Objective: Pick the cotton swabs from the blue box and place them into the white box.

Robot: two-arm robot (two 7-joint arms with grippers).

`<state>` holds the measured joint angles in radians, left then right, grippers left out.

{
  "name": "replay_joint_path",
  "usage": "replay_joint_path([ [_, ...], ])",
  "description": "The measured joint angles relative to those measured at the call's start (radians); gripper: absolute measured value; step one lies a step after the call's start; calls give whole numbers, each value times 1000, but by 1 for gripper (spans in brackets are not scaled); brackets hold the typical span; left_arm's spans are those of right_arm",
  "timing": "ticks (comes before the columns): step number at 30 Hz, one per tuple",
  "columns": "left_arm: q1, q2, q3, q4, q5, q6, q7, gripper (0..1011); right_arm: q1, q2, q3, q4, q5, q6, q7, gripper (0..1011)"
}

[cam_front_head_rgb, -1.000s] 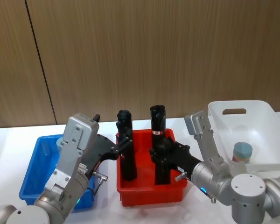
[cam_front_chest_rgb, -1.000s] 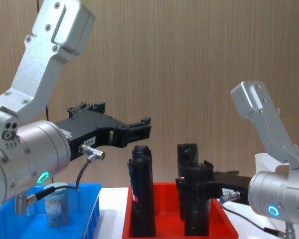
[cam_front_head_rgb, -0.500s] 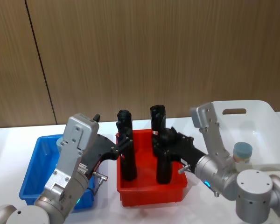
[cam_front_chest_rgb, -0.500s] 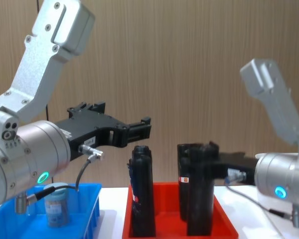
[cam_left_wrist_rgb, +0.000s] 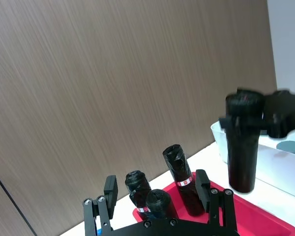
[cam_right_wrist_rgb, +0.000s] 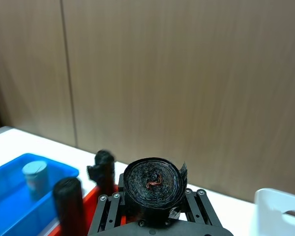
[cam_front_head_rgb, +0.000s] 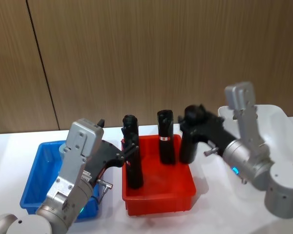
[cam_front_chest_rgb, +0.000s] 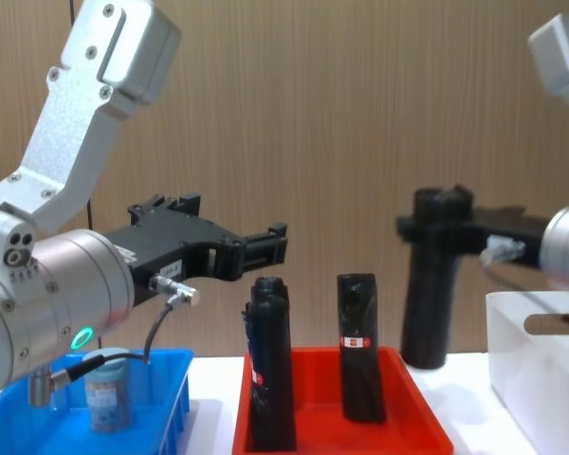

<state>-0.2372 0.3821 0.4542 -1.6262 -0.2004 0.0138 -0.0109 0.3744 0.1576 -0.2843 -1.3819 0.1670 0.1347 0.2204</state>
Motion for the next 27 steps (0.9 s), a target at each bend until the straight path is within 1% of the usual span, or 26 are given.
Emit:
replay_joint_path([
  [6, 0, 0, 0, 0, 0, 0, 0, 999, 12, 22, 31, -22, 1, -5, -25, 525],
  [13, 0, 0, 0, 0, 0, 0, 0, 999, 37, 46, 66, -16, -10, -17, -49, 525],
  [19, 0, 0, 0, 0, 0, 0, 0, 1000, 64, 62, 92, 18, -24, -34, -70, 525],
  [27, 0, 0, 0, 0, 0, 0, 0, 1000, 107, 71, 116, 97, -45, -66, -98, 525],
])
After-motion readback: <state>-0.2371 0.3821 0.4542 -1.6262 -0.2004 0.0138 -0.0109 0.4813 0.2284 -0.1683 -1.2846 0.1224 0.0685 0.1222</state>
